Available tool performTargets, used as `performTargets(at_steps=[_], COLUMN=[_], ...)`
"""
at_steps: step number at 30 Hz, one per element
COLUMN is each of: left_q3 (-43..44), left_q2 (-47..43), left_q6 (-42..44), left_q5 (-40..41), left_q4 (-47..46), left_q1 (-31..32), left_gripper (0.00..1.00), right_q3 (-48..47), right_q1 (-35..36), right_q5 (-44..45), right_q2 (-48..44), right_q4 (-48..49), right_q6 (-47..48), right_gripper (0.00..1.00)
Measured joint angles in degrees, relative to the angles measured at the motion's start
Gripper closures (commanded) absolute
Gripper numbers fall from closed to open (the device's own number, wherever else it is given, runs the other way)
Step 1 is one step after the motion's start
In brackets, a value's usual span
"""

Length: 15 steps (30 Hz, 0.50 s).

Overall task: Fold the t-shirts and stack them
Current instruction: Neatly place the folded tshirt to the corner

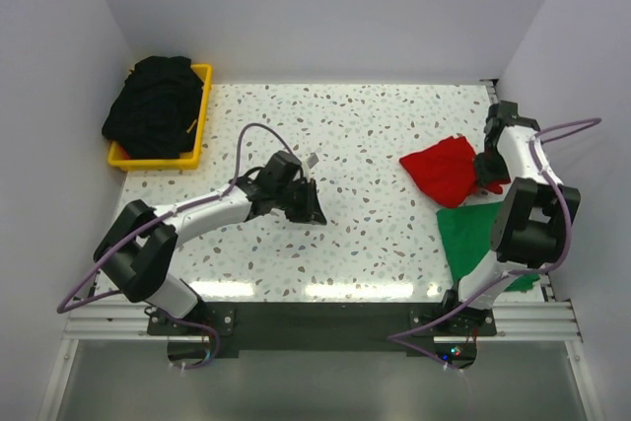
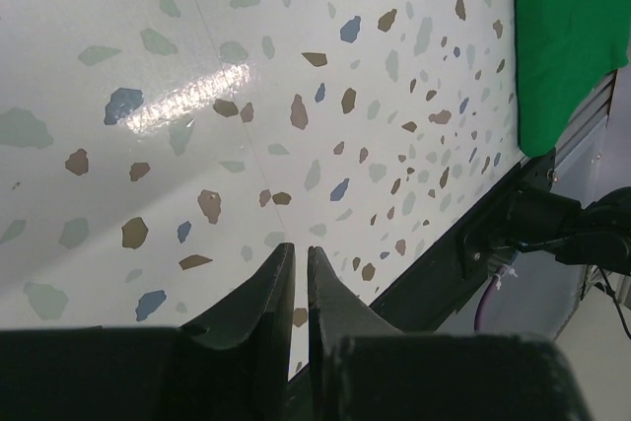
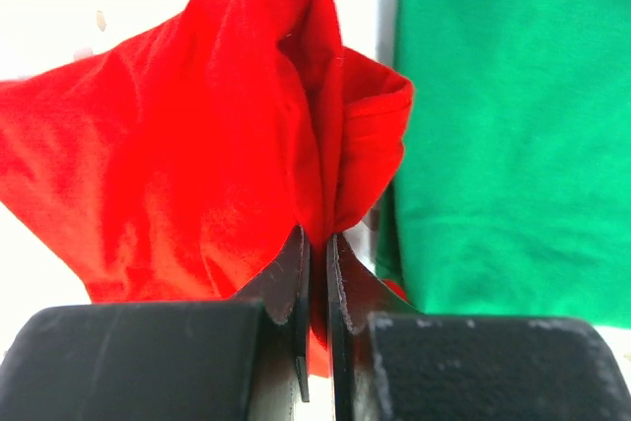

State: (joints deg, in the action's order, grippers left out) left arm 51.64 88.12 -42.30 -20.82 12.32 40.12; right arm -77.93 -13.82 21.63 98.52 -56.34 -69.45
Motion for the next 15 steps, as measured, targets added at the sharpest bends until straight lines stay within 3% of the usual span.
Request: performTargets(at_steps=[15], left_q3=[-1.9], left_q2=[-2.5], left_q6=[-0.1], left_q5=[0.0], left_q4=[-0.5], left_q1=[0.3], left_gripper=[0.85], right_q3=[-5.0], right_q1=[0.0], right_q5=[5.6], right_q2=[-13.9], right_q4=[-11.2], right_q6=[0.9], right_gripper=[1.0])
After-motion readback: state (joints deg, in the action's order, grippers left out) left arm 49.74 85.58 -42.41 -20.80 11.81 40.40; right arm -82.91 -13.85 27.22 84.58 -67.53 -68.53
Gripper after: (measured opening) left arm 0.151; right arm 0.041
